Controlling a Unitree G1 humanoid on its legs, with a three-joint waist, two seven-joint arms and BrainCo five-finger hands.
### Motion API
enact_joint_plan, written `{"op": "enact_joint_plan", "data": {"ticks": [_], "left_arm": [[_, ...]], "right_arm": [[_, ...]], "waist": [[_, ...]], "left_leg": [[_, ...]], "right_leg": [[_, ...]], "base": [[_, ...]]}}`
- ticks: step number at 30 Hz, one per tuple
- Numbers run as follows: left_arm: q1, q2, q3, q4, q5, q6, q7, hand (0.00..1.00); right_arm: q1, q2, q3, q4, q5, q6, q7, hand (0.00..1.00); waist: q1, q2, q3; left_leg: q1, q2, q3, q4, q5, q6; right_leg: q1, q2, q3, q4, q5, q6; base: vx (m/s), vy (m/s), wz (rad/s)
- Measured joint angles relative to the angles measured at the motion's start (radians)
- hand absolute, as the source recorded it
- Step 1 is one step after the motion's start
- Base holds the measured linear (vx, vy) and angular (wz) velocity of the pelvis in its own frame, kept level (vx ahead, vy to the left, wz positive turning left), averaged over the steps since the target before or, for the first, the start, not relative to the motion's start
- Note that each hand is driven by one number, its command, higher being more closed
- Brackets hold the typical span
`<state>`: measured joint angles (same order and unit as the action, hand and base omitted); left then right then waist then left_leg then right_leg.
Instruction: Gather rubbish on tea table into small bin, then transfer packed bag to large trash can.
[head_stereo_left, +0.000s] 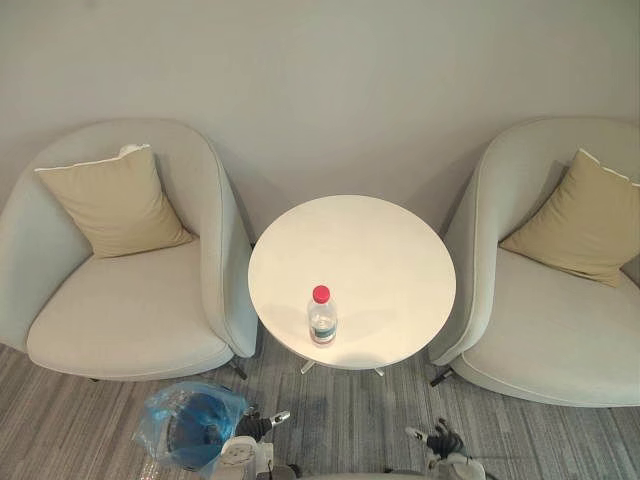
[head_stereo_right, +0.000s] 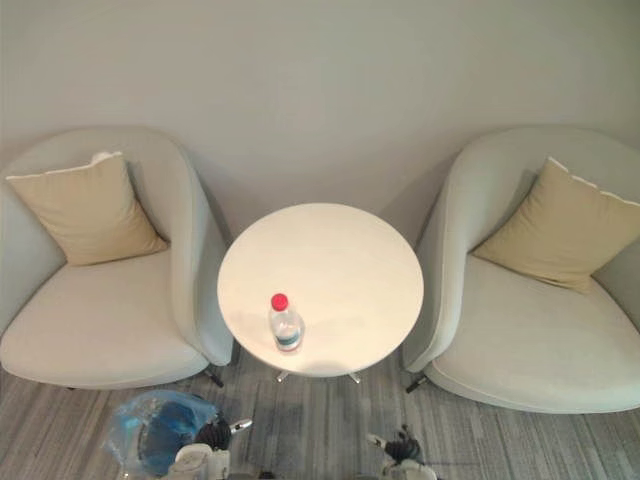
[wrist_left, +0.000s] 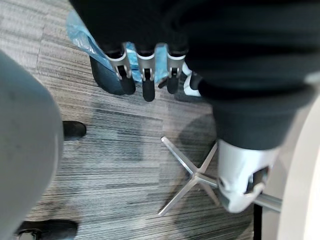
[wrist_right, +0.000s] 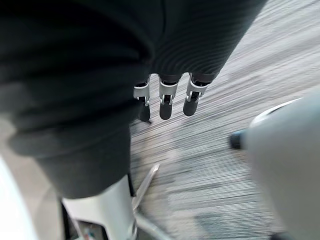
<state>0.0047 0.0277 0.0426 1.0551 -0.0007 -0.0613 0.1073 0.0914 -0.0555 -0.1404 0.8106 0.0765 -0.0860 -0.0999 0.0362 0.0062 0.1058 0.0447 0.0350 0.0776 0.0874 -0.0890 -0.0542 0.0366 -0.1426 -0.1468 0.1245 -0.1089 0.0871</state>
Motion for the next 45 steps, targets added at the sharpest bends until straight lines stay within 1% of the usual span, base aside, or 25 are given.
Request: {"op": "enact_joint_plan", "data": {"ticks": [1,3,4,6,9,13,17,20,22,29,33,37,40,43,45], "left_arm": [[0.001,0.002,-0.002,0.0,0.0,0.0,0.002,0.0],[0.009,0.016,-0.004,0.0,0.001,-0.002,0.006,0.0],[0.011,0.02,-0.005,0.0,0.001,-0.003,0.006,0.0],[0.032,0.05,-0.014,0.002,0.012,-0.003,0.009,0.0],[0.044,0.061,-0.013,0.002,0.018,-0.011,0.02,0.0],[0.047,0.061,-0.013,-0.001,0.025,-0.019,0.02,0.0],[0.046,0.059,-0.013,-0.004,0.039,-0.021,0.019,0.0],[0.045,0.058,-0.013,-0.007,0.039,-0.022,0.019,0.0],[0.045,0.057,-0.016,-0.011,0.039,-0.022,0.019,0.0],[0.044,0.056,-0.023,-0.027,0.039,-0.022,0.019,0.0],[0.037,0.054,-0.023,-0.035,0.038,-0.023,0.021,0.0],[0.019,0.055,-0.022,-0.045,0.037,-0.024,0.022,0.0],[0.014,0.055,-0.022,-0.048,0.036,-0.024,0.022,0.0],[0.005,0.052,-0.023,-0.07,0.035,-0.024,0.024,0.0],[0.004,0.049,-0.023,-0.075,0.035,-0.026,0.024,0.0]], "right_arm": [[0.014,-0.01,0.014,-0.055,-0.002,-0.007,0.0,0.0],[0.036,-0.04,0.044,-0.197,-0.048,-0.026,0.002,0.0],[0.04,-0.042,0.046,-0.221,-0.059,-0.029,0.002,0.0],[0.061,-0.047,0.063,-0.324,-0.095,-0.045,0.007,0.0],[0.08,-0.061,0.084,-0.39,-0.126,-0.055,0.019,0.0],[0.073,-0.078,0.12,-0.447,-0.168,-0.072,0.034,0.0],[0.038,-0.105,0.156,-0.448,-0.196,-0.075,0.042,0.0],[0.003,-0.126,0.172,-0.448,-0.203,-0.075,0.041,0.0],[-0.026,-0.148,0.194,-0.447,-0.235,-0.075,0.041,0.0],[-0.081,-0.153,0.226,-0.437,-0.235,-0.072,0.031,0.0],[-0.145,-0.15,0.268,-0.392,-0.233,-0.071,0.018,0.0],[-0.184,-0.149,0.305,-0.363,-0.232,-0.071,0.014,0.0],[-0.2,-0.141,0.319,-0.354,-0.231,-0.069,0.014,0.0],[-0.252,-0.14,0.344,-0.321,-0.23,-0.069,0.009,0.0],[-0.264,-0.139,0.354,-0.311,-0.23,-0.069,0.006,0.0]], "waist": [[0.0,0.0,0.0],[0.0,-0.005,0.002],[0.0,-0.007,0.001],[0.0,-0.021,-0.006],[0.001,-0.033,-0.012],[0.002,-0.033,-0.011],[0.012,-0.032,-0.011],[0.019,-0.025,-0.006],[0.02,-0.018,-0.001],[0.024,-0.004,0.012],[0.033,0.004,0.035],[0.052,0.007,0.074],[0.055,0.01,0.079],[0.072,0.017,0.108],[0.077,0.02,0.111]], "left_leg": [[-0.005,0.0,-0.008,-0.003,0.001,0.0],[-0.011,-0.001,-0.025,-0.004,0.002,0.001],[-0.012,-0.002,-0.031,-0.005,0.002,0.001],[-0.016,-0.006,-0.047,-0.017,0.01,0.003],[-0.037,-0.014,-0.07,-0.019,0.019,0.006],[-0.043,-0.024,-0.116,-0.02,0.028,0.009],[-0.045,-0.027,-0.137,-0.037,0.04,0.007],[-0.046,-0.029,-0.152,-0.044,0.043,0.006],[-0.047,-0.033,-0.172,-0.046,0.043,0.006],[-0.077,-0.04,-0.225,-0.045,0.049,0.008],[-0.079,-0.041,-0.227,-0.044,0.049,0.008],[-0.084,-0.041,-0.233,-0.045,0.049,0.008],[-0.11,-0.044,-0.254,-0.037,0.05,0.007],[-0.123,-0.045,-0.271,-0.031,0.05,0.006],[-0.131,-0.046,-0.281,-0.028,0.05,0.006]], "right_leg": [[0.0,0.002,-0.003,-0.01,0.007,0.0],[0.001,0.005,-0.005,-0.032,0.023,0.0],[0.002,0.005,-0.005,-0.035,0.025,0.001],[0.002,0.005,-0.009,-0.056,0.035,0.003],[0.002,0.003,-0.019,-0.084,0.054,0.003],[0.032,0.001,-0.049,-0.12,0.069,0.003],[0.034,0.001,-0.063,-0.128,0.071,0.003],[0.034,0.001,-0.068,-0.129,0.072,0.003],[0.034,0.001,-0.073,-0.13,0.072,0.004],[0.034,0.002,-0.116,-0.144,0.071,0.004],[0.035,0.002,-0.117,-0.145,0.071,0.004],[0.031,0.002,-0.122,-0.142,0.068,0.0],[0.02,0.002,-0.141,-0.14,0.065,0.0],[0.017,0.002,-0.148,-0.126,0.061,-0.003],[0.016,0.002,-0.152,-0.125,0.061,-0.004]], "base": [[-0.02,-0.003,0.04],[-0.05,0.011,0.02],[-0.05,0.014,0.01],[-0.03,0.007,0.05],[-0.04,0.018,0.17],[-0.02,0.002,0.24],[-0.03,-0.009,0.15],[0.0,-0.003,0.05],[0.01,0.001,0.05],[0.01,-0.007,0.18],[0.0,-0.001,0.03],[0.0,0.004,0.02],[0.01,0.002,0.21],[0.03,0.005,0.17],[0.0,0.011,0.16]]}}
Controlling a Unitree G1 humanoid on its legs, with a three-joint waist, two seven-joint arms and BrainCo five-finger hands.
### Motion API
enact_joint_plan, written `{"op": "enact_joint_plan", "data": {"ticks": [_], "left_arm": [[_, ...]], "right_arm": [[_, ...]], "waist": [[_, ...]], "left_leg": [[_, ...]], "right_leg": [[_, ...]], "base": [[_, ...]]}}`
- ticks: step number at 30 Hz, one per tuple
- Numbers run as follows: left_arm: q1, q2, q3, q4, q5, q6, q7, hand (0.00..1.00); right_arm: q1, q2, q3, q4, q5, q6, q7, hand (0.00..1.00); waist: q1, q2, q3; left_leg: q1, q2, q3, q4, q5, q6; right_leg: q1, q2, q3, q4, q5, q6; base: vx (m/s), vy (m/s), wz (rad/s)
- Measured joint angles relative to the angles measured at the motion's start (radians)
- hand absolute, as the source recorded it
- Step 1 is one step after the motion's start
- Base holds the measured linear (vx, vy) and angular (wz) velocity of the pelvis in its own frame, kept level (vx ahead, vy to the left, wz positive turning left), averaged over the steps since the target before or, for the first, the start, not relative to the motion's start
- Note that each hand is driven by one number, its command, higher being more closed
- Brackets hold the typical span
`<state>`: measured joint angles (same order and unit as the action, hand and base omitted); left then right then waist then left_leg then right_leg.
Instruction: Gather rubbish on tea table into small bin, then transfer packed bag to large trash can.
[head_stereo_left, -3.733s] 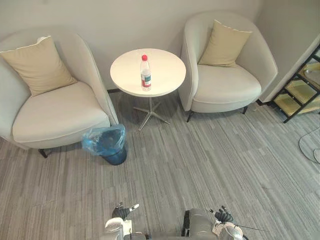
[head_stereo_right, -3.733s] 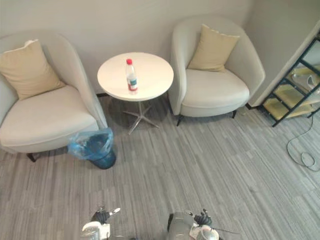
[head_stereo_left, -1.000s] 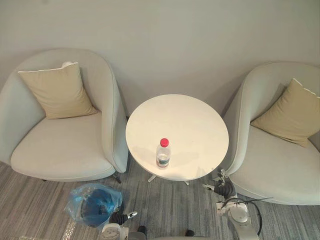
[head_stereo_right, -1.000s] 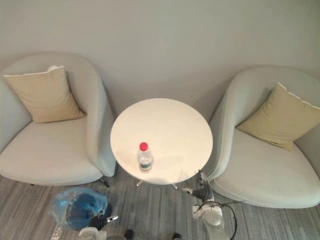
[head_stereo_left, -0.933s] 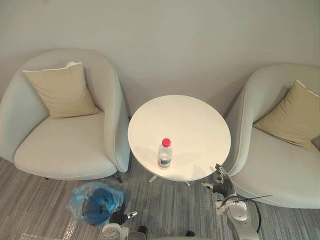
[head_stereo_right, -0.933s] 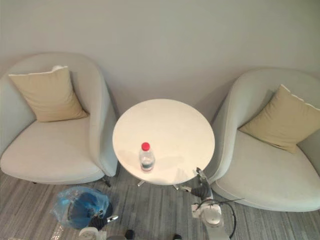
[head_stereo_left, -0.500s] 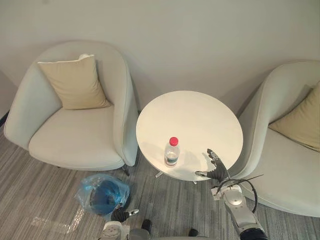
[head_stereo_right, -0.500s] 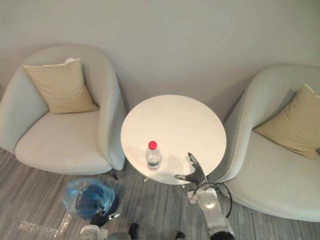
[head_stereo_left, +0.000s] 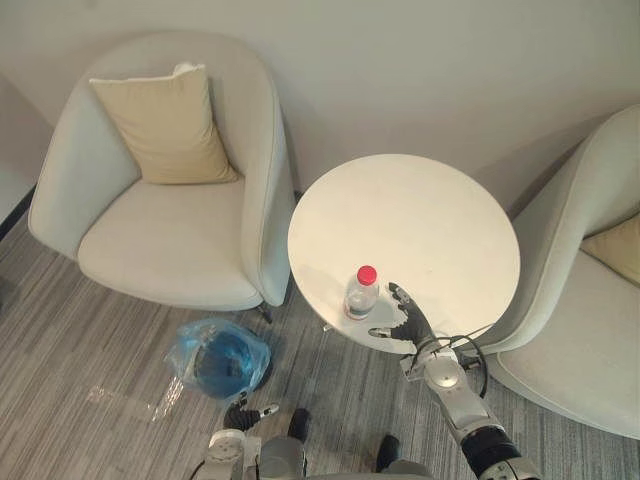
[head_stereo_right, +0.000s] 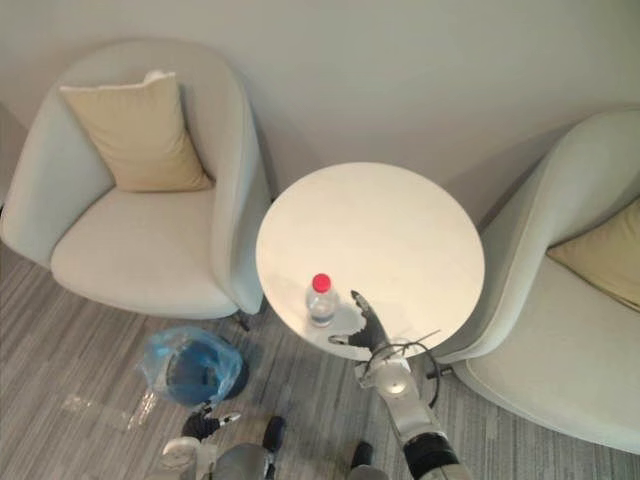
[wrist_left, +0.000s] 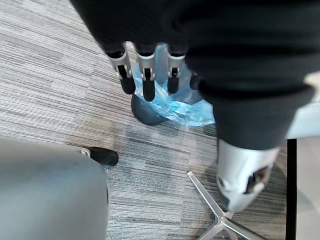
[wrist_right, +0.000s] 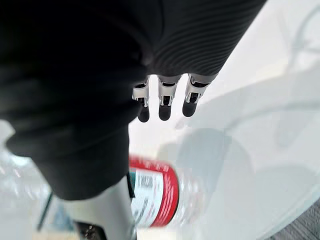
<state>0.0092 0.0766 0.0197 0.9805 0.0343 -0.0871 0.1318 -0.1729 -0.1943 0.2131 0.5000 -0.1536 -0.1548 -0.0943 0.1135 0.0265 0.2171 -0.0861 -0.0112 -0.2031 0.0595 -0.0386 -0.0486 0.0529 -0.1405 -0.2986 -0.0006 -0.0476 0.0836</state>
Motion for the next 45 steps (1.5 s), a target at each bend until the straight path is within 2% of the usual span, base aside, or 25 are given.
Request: {"op": "enact_joint_plan", "data": {"ticks": [3,13,14,22,27,32,37,43,45], "left_arm": [[-0.001,-0.002,0.0,-0.013,-0.001,-0.017,0.001,0.0],[-0.015,-0.003,0.0,-0.028,-0.025,-0.017,0.006,0.0],[-0.017,-0.003,0.0,-0.029,-0.03,-0.017,0.013,0.0],[-0.028,-0.008,0.001,-0.029,-0.038,-0.017,0.024,0.0],[-0.028,-0.008,0.001,-0.029,-0.038,-0.017,0.024,0.0],[-0.027,-0.007,0.001,-0.029,-0.037,-0.017,0.022,0.0],[-0.025,-0.002,0.0,-0.021,-0.033,-0.014,0.019,0.0],[-0.013,0.026,-0.022,0.003,0.002,-0.005,0.006,0.0],[-0.013,0.031,-0.037,0.009,0.005,0.0,-0.002,0.0]], "right_arm": [[-0.025,0.014,0.007,0.001,0.001,0.0,-0.006,0.0],[-0.075,0.046,0.018,0.001,0.008,0.0,-0.055,0.0],[-0.079,0.048,0.018,0.001,0.008,0.0,-0.064,1.0],[-0.118,0.099,0.004,0.0,0.047,0.002,-0.117,1.0],[-0.109,0.116,-0.004,-0.014,0.088,0.002,-0.119,1.0],[-0.038,0.112,-0.048,-0.108,0.116,-0.003,-0.108,1.0],[0.101,0.101,-0.089,-0.248,0.116,-0.004,-0.071,1.0],[0.245,0.081,-0.113,-0.381,0.117,-0.015,-0.019,1.0],[0.267,0.075,-0.12,-0.393,0.117,-0.015,-0.005,1.0]], "waist": [[0.003,0.004,0.024],[0.029,0.008,0.051],[0.035,0.008,0.051],[0.057,0.01,0.058],[0.057,0.01,0.058],[0.056,0.009,0.058],[0.041,0.002,0.055],[-0.01,-0.021,0.024],[-0.014,-0.025,0.011]], "left_leg": [[-0.003,-0.001,-0.011,0.008,0.0,0.0],[-0.052,-0.002,-0.033,0.017,0.007,-0.011],[-0.056,-0.002,-0.035,0.016,0.008,-0.012],[-0.072,-0.006,-0.055,0.016,0.01,-0.014],[-0.072,-0.006,-0.054,0.015,0.01,-0.014],[-0.068,-0.005,-0.05,0.016,0.01,-0.014],[-0.03,-0.001,-0.028,0.011,0.01,-0.014],[0.001,0.006,0.021,-0.008,0.01,-0.014],[0.005,0.007,0.037,-0.009,0.01,-0.014]], "right_leg": [[0.0,-0.001,-0.001,0.016,-0.01,-0.01],[-0.044,-0.002,-0.008,0.034,-0.026,0.0],[-0.048,-0.002,-0.009,0.035,-0.026,0.0],[-0.051,-0.002,-0.026,0.032,-0.027,0.001],[-0.05,-0.002,-0.025,0.032,-0.027,0.001],[-0.049,-0.002,-0.02,0.032,-0.026,0.002],[-0.022,-0.003,0.002,0.03,-0.025,0.004],[-0.018,-0.002,0.057,0.008,-0.006,0.013],[-0.018,-0.002,0.075,-0.006,0.006,0.016]], "base": [[-0.01,0.015,0.14],[-0.02,0.006,0.06],[0.0,0.01,0.06],[0.01,0.012,0.08],[0.0,0.0,0.0],[-0.01,0.007,-0.02],[-0.02,0.018,-0.12],[-0.04,0.025,-0.25],[-0.04,0.037,-0.32]]}}
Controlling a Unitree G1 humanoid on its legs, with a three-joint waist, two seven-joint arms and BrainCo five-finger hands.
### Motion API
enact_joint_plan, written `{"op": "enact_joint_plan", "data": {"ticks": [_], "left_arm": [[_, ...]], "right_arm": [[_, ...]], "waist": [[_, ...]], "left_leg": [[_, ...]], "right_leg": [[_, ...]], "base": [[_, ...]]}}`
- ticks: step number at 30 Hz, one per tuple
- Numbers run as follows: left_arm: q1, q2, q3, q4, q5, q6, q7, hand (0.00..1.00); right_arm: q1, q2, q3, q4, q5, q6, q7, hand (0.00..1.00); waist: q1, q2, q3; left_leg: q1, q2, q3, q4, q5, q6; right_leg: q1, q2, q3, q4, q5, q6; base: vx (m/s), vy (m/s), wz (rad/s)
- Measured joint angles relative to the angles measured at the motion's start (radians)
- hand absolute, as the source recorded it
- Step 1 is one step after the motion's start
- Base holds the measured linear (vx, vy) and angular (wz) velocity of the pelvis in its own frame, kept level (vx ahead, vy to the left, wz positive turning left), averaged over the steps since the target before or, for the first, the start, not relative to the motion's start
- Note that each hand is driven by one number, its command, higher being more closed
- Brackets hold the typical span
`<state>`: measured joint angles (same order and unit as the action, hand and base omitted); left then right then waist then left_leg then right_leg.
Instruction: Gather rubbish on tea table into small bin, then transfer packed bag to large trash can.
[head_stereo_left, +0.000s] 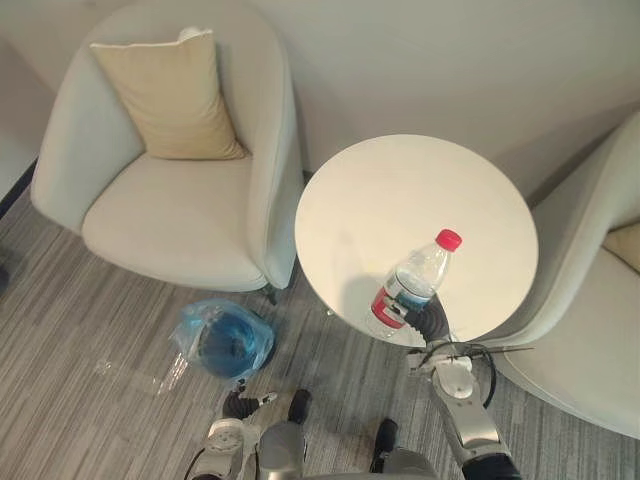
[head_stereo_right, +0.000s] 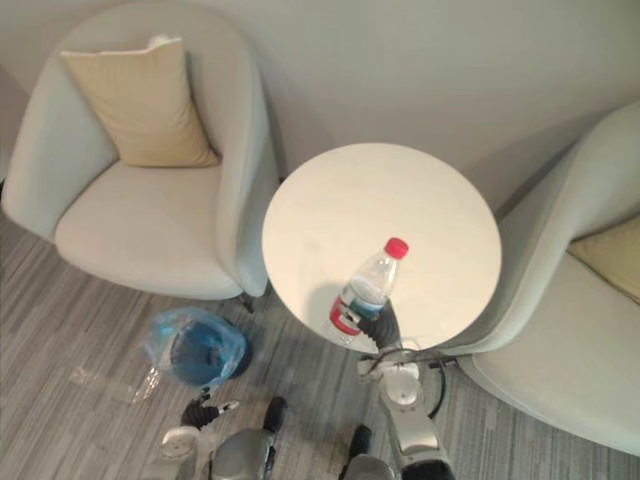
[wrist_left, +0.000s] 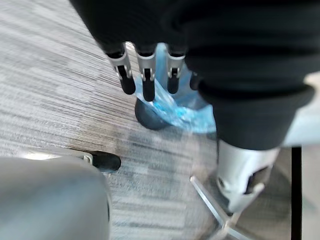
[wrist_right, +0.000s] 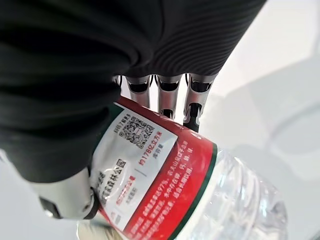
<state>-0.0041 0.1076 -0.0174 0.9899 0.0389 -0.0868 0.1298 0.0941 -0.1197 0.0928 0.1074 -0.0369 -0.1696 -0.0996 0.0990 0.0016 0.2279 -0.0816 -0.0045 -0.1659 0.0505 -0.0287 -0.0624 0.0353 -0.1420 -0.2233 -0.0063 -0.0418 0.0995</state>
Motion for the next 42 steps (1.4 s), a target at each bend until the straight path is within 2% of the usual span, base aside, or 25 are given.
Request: {"op": "enact_joint_plan", "data": {"ticks": [8,13,17,20,23,25,26,27,28,29,30,32,33,34,36,37,39,40,41,42], "left_arm": [[0.018,-0.003,-0.043,0.024,0.007,0.011,-0.005,0.0],[0.022,-0.005,-0.082,0.043,0.007,0.014,-0.007,0.0],[0.026,-0.005,-0.089,0.043,0.007,0.014,-0.013,0.0],[0.03,-0.007,-0.091,0.044,0.008,0.013,-0.027,0.0],[0.031,-0.026,-0.088,0.042,0.007,0.013,-0.03,0.0],[0.031,-0.044,-0.088,0.037,0.013,0.013,-0.031,0.0],[0.031,-0.043,-0.09,0.026,0.021,0.013,-0.035,0.0],[0.025,-0.033,-0.088,0.016,0.03,0.013,-0.04,0.0],[0.014,-0.032,-0.088,0.017,0.041,0.016,-0.044,0.0],[0.011,-0.033,-0.091,0.019,0.052,0.016,-0.046,0.0],[0.018,-0.04,-0.102,0.022,0.063,0.015,-0.047,0.0],[0.026,-0.049,-0.123,0.024,0.08,0.017,-0.047,0.0],[0.025,-0.055,-0.143,0.025,0.089,0.018,-0.048,0.0],[0.016,-0.044,-0.161,0.032,0.103,0.023,-0.047,0.0],[0.016,-0.022,-0.179,0.027,0.119,0.026,-0.046,0.0],[0.018,-0.021,-0.182,0.027,0.123,0.027,-0.046,0.0],[0.019,-0.021,-0.199,0.027,0.127,0.026,-0.045,0.0],[0.021,-0.022,-0.199,0.029,0.127,0.026,-0.045,0.0],[0.023,-0.021,-0.199,0.032,0.126,0.026,-0.045,0.0],[0.025,-0.014,-0.199,0.044,0.125,0.027,-0.044,0.0]], "right_arm": [[0.066,0.001,-0.012,-0.06,-0.026,-0.002,0.032,1.0],[0.096,-0.008,-0.014,-0.063,-0.043,-0.002,0.041,1.0],[0.096,-0.008,-0.015,-0.063,-0.045,-0.002,0.042,1.0],[0.097,-0.008,-0.015,-0.064,-0.052,-0.002,0.04,1.0],[0.08,-0.011,-0.027,-0.079,-0.058,-0.001,0.028,1.0],[0.034,-0.02,-0.038,-0.077,-0.083,0.0,0.014,1.0],[0.006,-0.018,-0.038,-0.076,-0.083,0.001,0.008,1.0],[-0.028,-0.004,-0.042,-0.076,-0.082,0.0,0.0,1.0],[-0.042,-0.005,-0.05,-0.071,-0.082,-0.001,-0.001,1.0],[-0.058,-0.008,-0.059,-0.07,-0.082,0.0,-0.006,1.0],[-0.055,-0.008,-0.078,-0.07,-0.083,0.0,-0.021,1.0],[-0.052,-0.008,-0.111,-0.07,-0.083,0.0,-0.045,1.0],[-0.054,-0.009,-0.136,-0.07,-0.084,0.001,-0.058,1.0],[-0.052,0.007,-0.152,-0.051,-0.089,0.004,-0.073,1.0],[-0.044,0.035,-0.149,-0.026,-0.111,0.014,-0.078,1.0],[-0.044,0.042,-0.131,-0.009,-0.122,0.015,-0.078,1.0],[-0.043,0.042,-0.113,-0.002,-0.122,0.021,-0.076,1.0],[-0.038,0.041,-0.112,-0.002,-0.122,0.022,-0.075,1.0],[-0.034,0.041,-0.115,-0.001,-0.122,0.022,-0.076,1.0],[-0.029,0.043,-0.117,0.01,-0.122,0.023,-0.076,1.0]], "waist": [[-0.04,0.001,-0.055],[-0.063,0.016,-0.082],[-0.068,0.019,-0.083],[-0.07,0.028,-0.092],[-0.074,0.048,-0.092],[-0.067,0.066,-0.092],[-0.067,0.067,-0.092],[-0.069,0.042,-0.088],[-0.069,0.033,-0.083],[-0.072,0.027,-0.081],[-0.092,0.029,-0.082],[-0.115,0.043,-0.09],[-0.122,0.069,-0.094],[-0.123,0.045,-0.084],[-0.12,0.009,-0.087],[-0.12,0.002,-0.09],[-0.119,0.01,-0.087],[-0.135,0.024,-0.088],[-0.145,0.028,-0.089],[-0.159,0.027,-0.09]], "left_leg": [[0.051,0.013,0.074,-0.014,-0.002,0.001],[0.069,0.016,0.112,-0.014,-0.002,0.002],[0.082,0.018,0.127,-0.013,-0.002,0.002],[0.077,0.01,0.1,-0.012,0.003,0.004],[0.024,-0.001,0.031,-0.017,0.037,-0.003],[-0.027,0.011,0.026,-0.027,0.098,-0.018],[-0.066,0.006,0.032,-0.023,0.144,-0.038],[-0.068,-0.006,0.064,-0.096,0.221,-0.053],[-0.084,-0.003,0.165,0.007,0.148,0.002],[-0.082,0.01,0.272,0.12,0.05,0.035],[-0.03,0.044,0.397,0.168,-0.017,0.035],[0.047,0.086,0.483,0.108,-0.037,0.0],[0.087,0.095,0.469,0.008,-0.045,-0.019],[0.109,0.074,0.455,-0.064,-0.013,-0.021],[0.118,0.043,0.428,-0.096,0.011,0.001],[0.129,0.02,0.415,-0.104,0.015,0.015],[0.142,-0.011,0.388,-0.117,0.015,0.033],[0.133,-0.025,0.34,-0.117,0.007,0.046],[0.127,-0.028,0.314,-0.115,0.008,0.048],[0.126,-0.029,0.274,-0.115,0.012,0.053]], "right_leg": [[-0.001,0.005,0.075,-0.004,0.02,0.001],[0.002,0.006,0.115,-0.022,0.043,0.004],[0.019,0.007,0.125,-0.04,0.06,0.005],[0.035,0.003,0.096,-0.06,0.065,0.006],[0.031,-0.001,0.019,-0.064,0.066,0.006],[-0.021,0.001,-0.022,-0.006,0.055,-0.006],[-0.058,-0.002,-0.05,0.032,0.049,-0.017],[-0.086,-0.045,-0.096,0.044,0.045,-0.045],[-0.085,-0.061,-0.129,0.045,0.044,-0.043],[-0.079,-0.08,-0.155,0.059,0.044,-0.043],[-0.062,-0.1,-0.197,0.069,0.045,-0.041],[-0.056,-0.096,-0.239,0.072,0.05,-0.028],[-0.057,-0.082,-0.261,0.068,0.058,-0.014],[-0.053,-0.088,-0.274,0.062,0.076,-0.005],[-0.046,-0.113,-0.285,0.066,0.082,0.005],[-0.047,-0.144,-0.287,0.106,0.073,0.017],[-0.048,-0.183,-0.281,0.164,0.054,0.022],[-0.072,-0.191,-0.188,0.23,0.01,-0.04],[-0.08,-0.177,-0.117,0.255,-0.019,-0.058],[-0.086,-0.124,0.001,0.266,-0.069,-0.046]], "base": [[-0.05,0.019,-0.28],[-0.05,0.02,-0.24],[-0.05,0.013,-0.13],[-0.05,0.0,0.23],[-0.05,-0.031,0.77],[-0.1,-0.048,0.78],[-0.19,-0.031,0.89],[-0.19,0.013,0.97],[-0.13,0.021,0.95],[-0.09,0.047,1.0],[-0.07,0.048,0.94],[-0.06,0.115,0.85],[-0.08,0.207,0.83],[-0.13,0.223,0.67],[-0.12,0.168,0.46],[-0.07,0.148,0.32],[-0.08,0.148,0.43],[-0.09,0.121,0.76],[-0.05,0.07,1.16],[0.02,-0.031,0.97]]}}
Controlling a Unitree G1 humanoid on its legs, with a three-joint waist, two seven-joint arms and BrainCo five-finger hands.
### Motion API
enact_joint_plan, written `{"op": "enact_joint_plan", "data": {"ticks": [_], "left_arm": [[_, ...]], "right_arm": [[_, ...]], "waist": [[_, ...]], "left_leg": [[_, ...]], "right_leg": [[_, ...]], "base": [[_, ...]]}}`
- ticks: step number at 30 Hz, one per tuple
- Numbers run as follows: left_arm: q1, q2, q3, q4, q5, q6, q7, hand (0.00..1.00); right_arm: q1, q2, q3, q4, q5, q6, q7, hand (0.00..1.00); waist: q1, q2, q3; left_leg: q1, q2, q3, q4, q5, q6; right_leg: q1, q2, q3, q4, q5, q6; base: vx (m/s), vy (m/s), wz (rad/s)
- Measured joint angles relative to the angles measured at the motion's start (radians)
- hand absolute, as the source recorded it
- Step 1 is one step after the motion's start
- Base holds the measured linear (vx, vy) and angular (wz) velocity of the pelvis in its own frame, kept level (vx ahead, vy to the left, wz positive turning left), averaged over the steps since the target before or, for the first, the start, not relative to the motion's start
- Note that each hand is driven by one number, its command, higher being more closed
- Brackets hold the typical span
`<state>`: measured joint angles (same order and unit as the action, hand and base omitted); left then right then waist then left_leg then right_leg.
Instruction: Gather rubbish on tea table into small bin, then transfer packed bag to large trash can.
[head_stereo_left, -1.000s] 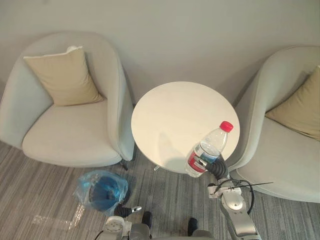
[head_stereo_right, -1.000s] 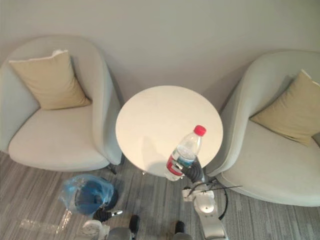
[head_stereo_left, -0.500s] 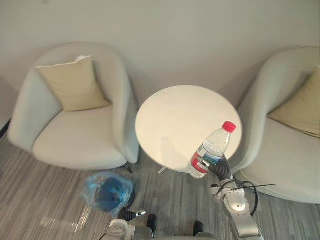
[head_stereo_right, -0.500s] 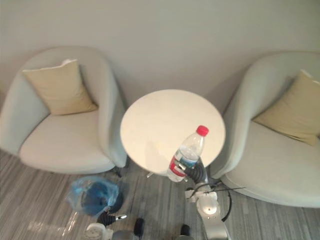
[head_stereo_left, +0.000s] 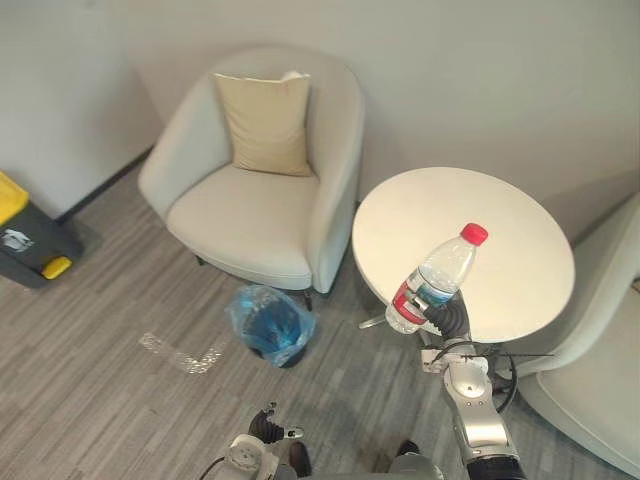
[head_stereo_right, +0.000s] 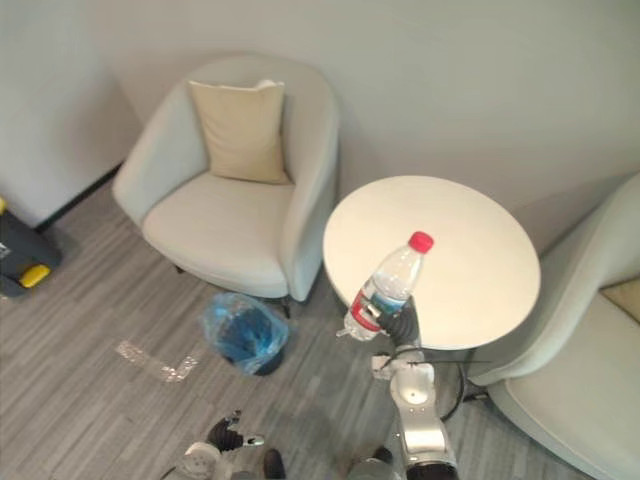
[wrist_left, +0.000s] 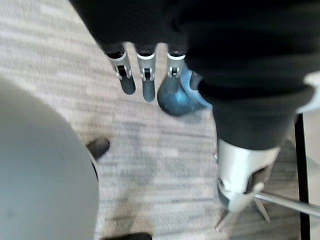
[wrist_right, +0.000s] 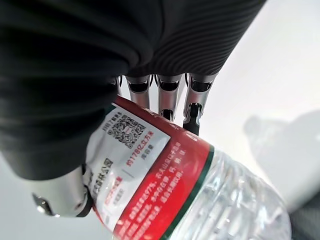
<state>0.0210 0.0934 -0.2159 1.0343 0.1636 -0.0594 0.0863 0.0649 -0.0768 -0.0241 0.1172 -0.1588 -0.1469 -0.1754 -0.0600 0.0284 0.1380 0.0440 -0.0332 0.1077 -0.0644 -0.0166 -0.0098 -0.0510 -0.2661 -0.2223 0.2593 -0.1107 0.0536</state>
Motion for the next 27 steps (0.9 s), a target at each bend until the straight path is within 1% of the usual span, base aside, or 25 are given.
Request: {"op": "enact_joint_plan", "data": {"ticks": [1,2,4,5,6,7,8,9,10,11,12,13,14,15,16,18,19,20,21,22,23,24,25,26,27], "left_arm": [[0.0,0.011,0.009,-0.002,-0.012,0.0,0.001,0.0],[-0.009,0.019,0.02,0.0,-0.019,0.001,0.005,0.0],[-0.006,0.023,0.04,0.001,-0.033,0.001,0.004,0.0],[-0.009,0.023,0.045,0.007,-0.034,0.002,0.004,0.0],[-0.014,0.016,0.054,0.018,-0.033,0.003,0.007,0.0],[-0.019,0.011,0.064,0.031,-0.032,0.009,0.008,0.0],[-0.019,0.011,0.073,0.039,-0.033,0.012,0.007,0.0],[-0.025,0.02,0.083,0.038,-0.034,0.013,0.007,0.0],[-0.035,0.02,0.107,0.04,-0.032,0.017,0.009,0.0],[-0.033,-0.003,0.146,0.027,-0.032,0.02,0.01,0.0],[-0.031,-0.022,0.164,-0.001,-0.033,0.022,0.01,0.0],[-0.025,-0.032,0.173,-0.015,-0.034,0.021,0.011,0.0],[-0.014,-0.039,0.189,-0.04,-0.038,0.02,0.012,0.0],[-0.004,-0.041,0.197,-0.055,-0.044,0.021,0.019,0.0],[-0.004,-0.046,0.198,-0.064,-0.05,0.022,0.023,0.0],[-0.004,-0.045,0.199,-0.07,-0.052,0.022,0.024,0.0],[-0.005,-0.038,0.202,-0.069,-0.059,0.022,0.024,0.0],[-0.01,-0.038,0.199,-0.064,-0.061,0.023,0.024,0.0],[-0.01,-0.046,0.193,-0.057,-0.06,0.026,0.024,0.0],[-0.014,-0.045,0.186,-0.053,-0.056,0.025,0.023,0.0],[-0.017,-0.041,0.178,-0.047,-0.053,0.026,0.025,0.0],[-0.017,-0.027,0.167,-0.042,-0.046,0.027,0.025,0.0],[-0.019,-0.02,0.152,-0.041,-0.041,0.027,0.023,0.0],[-0.019,-0.017,0.146,-0.038,-0.032,0.026,0.024,0.0],[-0.019,-0.015,0.138,-0.029,-0.028,0.025,0.025,0.0]], "right_arm": [[-0.001,0.001,0.0,0.011,0.0,0.0,0.0,1.0],[-0.004,-0.004,-0.001,0.02,0.0,0.001,0.001,1.0],[-0.005,-0.001,-0.001,0.02,0.0,0.004,0.002,1.0],[-0.004,-0.002,-0.003,0.02,0.001,0.006,0.003,1.0],[-0.003,-0.009,-0.003,0.021,0.001,0.012,0.006,1.0],[0.004,-0.01,-0.003,0.021,0.001,0.012,0.007,1.0],[0.025,-0.006,-0.004,0.015,0.004,0.011,0.009,1.0],[0.041,0.005,0.0,0.013,0.004,0.01,0.011,1.0],[0.044,0.007,0.005,0.014,0.004,0.013,0.014,1.0],[0.055,-0.001,0.011,-0.009,0.004,0.022,0.019,1.0],[0.064,-0.004,0.012,-0.054,0.005,0.022,0.023,1.0],[0.068,-0.003,0.014,-0.073,0.006,0.022,0.025,1.0],[0.075,-0.001,0.028,-0.097,0.006,0.022,0.025,1.0],[0.08,-0.002,0.049,-0.126,0.008,0.02,0.026,1.0],[0.089,0.003,0.07,-0.168,0.012,0.015,0.028,1.0],[0.092,0.018,0.069,-0.189,0.013,0.01,0.028,1.0],[0.088,0.031,0.061,-0.182,0.013,0.008,0.028,1.0],[0.079,0.037,0.054,-0.166,0.013,0.008,0.028,1.0],[0.075,0.036,0.03,-0.145,0.013,0.009,0.026,1.0],[0.071,0.037,0.011,-0.115,0.013,0.011,0.024,1.0],[0.071,0.039,0.009,-0.09,0.013,0.017,0.021,1.0],[0.074,0.036,0.009,-0.08,0.012,0.019,0.021,1.0],[0.072,0.04,0.013,-0.058,0.01,0.019,0.022,1.0],[0.072,0.04,0.02,-0.045,0.01,0.02,0.024,1.0],[0.069,0.039,0.029,-0.03,0.008,0.019,0.028,1.0]], "waist": [[0.0,-0.014,-0.002],[0.01,-0.029,0.005],[0.018,-0.039,0.009],[0.013,-0.04,0.016],[0.003,-0.031,0.023],[-0.009,-0.016,0.032],[-0.015,-0.013,0.029],[-0.013,-0.064,0.021],[-0.007,-0.074,0.021],[0.003,-0.054,0.02],[0.01,-0.029,0.035],[0.011,-0.021,0.039],[0.016,-0.014,0.038],[0.031,-0.008,0.033],[0.048,-0.01,0.03],[0.054,-0.011,0.028],[0.056,-0.02,0.032],[0.058,-0.02,0.032],[0.055,-0.015,0.03],[0.058,-0.019,0.027],[0.058,-0.039,0.026],[0.059,-0.045,0.024],[0.058,-0.056,0.022],[0.059,-0.062,0.019],[0.061,-0.061,0.018]], "left_leg": [[-0.004,-0.003,-0.014,0.0,0.004,0.002],[-0.014,-0.013,-0.033,0.006,0.017,0.001],[-0.026,-0.03,-0.068,0.008,0.02,-0.002],[-0.032,-0.028,-0.102,0.009,0.016,0.003],[-0.032,-0.017,-0.134,0.013,0.017,0.002],[-0.024,0.003,-0.174,0.019,0.02,-0.004],[-0.029,0.021,-0.211,0.024,0.019,-0.014],[-0.057,-0.002,-0.232,0.074,0.001,-0.015],[-0.089,-0.006,-0.236,0.138,-0.033,-0.021],[-0.137,0.023,-0.188,0.25,-0.077,-0.034],[-0.201,0.049,-0.104,0.421,-0.122,-0.037],[-0.224,0.065,-0.057,0.506,-0.133,-0.039],[-0.245,0.092,-0.004,0.6,-0.142,-0.046],[-0.259,0.121,0.04,0.666,-0.142,-0.047],[-0.262,0.146,0.083,0.699,-0.142,-0.047],[-0.275,0.154,0.098,0.703,-0.143,-0.048],[-0.274,0.153,0.111,0.686,-0.173,-0.047],[-0.258,0.139,0.118,0.595,-0.183,-0.041],[-0.224,0.124,0.122,0.405,-0.119,-0.025],[-0.186,0.109,0.131,0.31,-0.058,-0.02],[-0.163,0.089,0.131,0.263,-0.022,-0.015],[-0.155,0.085,0.13,0.243,-0.017,-0.014],[-0.141,0.081,0.134,0.227,-0.018,-0.014],[-0.124,0.076,0.142,0.215,-0.018,-0.014],[-0.1,0.073,0.156,0.198,-0.018,-0.013]], "right_leg": [[-0.003,0.037,0.049,-0.007,-0.033,-0.008],[0.005,0.056,0.082,-0.022,-0.069,0.0],[0.01,0.044,0.058,0.003,-0.07,0.042],[-0.001,0.036,0.05,0.065,-0.078,0.053],[-0.047,0.046,0.082,0.182,-0.072,0.046],[-0.097,0.078,0.138,0.261,-0.086,0.027],[-0.076,0.136,0.208,0.161,-0.11,0.009],[-0.049,0.145,0.236,0.031,-0.056,-0.01],[-0.039,0.129,0.211,0.018,-0.068,0.019],[-0.012,0.141,0.179,-0.01,-0.065,0.008],[0.025,0.149,0.149,-0.019,-0.089,-0.002],[0.046,0.154,0.139,-0.018,-0.104,-0.01],[0.074,0.162,0.134,-0.018,-0.109,-0.008],[0.102,0.17,0.134,-0.024,-0.119,-0.015],[0.126,0.178,0.133,-0.048,-0.12,-0.018],[0.146,0.177,0.128,-0.073,-0.109,-0.027],[0.155,0.175,0.126,-0.093,-0.102,-0.027],[0.156,0.17,0.128,-0.094,-0.1,-0.028],[0.156,0.169,0.125,-0.094,-0.101,-0.025],[0.161,0.164,0.131,-0.092,-0.104,-0.017],[0.158,0.154,0.131,-0.091,-0.096,-0.001],[0.157,0.153,0.135,-0.091,-0.087,0.01],[0.157,0.146,0.154,-0.09,-0.084,0.011],[0.158,0.145,0.171,-0.088,-0.082,0.011],[0.16,0.143,0.189,-0.073,-0.08,0.012]], "base": [[0.02,-0.09,0.91],[0.01,-0.065,0.6],[0.03,-0.045,0.55],[0.02,-0.075,0.65],[0.03,-0.106,0.89],[0.1,-0.116,1.12],[0.15,-0.159,1.29],[0.14,-0.172,1.16],[0.12,-0.162,0.86],[0.13,-0.124,0.68],[0.13,-0.097,0.53],[0.07,-0.073,0.4],[0.07,-0.064,0.11],[0.16,-0.072,-0.02],[0.18,-0.063,-0.05],[0.2,-0.027,0.06],[0.19,-0.004,0.13],[0.12,0.006,0.15],[0.15,0.041,0.15],[0.16,0.049,0.15],[0.2,0.063,0.12],[0.18,0.07,0.07],[0.14,0.069,-0.05],[0.11,0.069,-0.25],[0.07,0.039,-0.36]]}}
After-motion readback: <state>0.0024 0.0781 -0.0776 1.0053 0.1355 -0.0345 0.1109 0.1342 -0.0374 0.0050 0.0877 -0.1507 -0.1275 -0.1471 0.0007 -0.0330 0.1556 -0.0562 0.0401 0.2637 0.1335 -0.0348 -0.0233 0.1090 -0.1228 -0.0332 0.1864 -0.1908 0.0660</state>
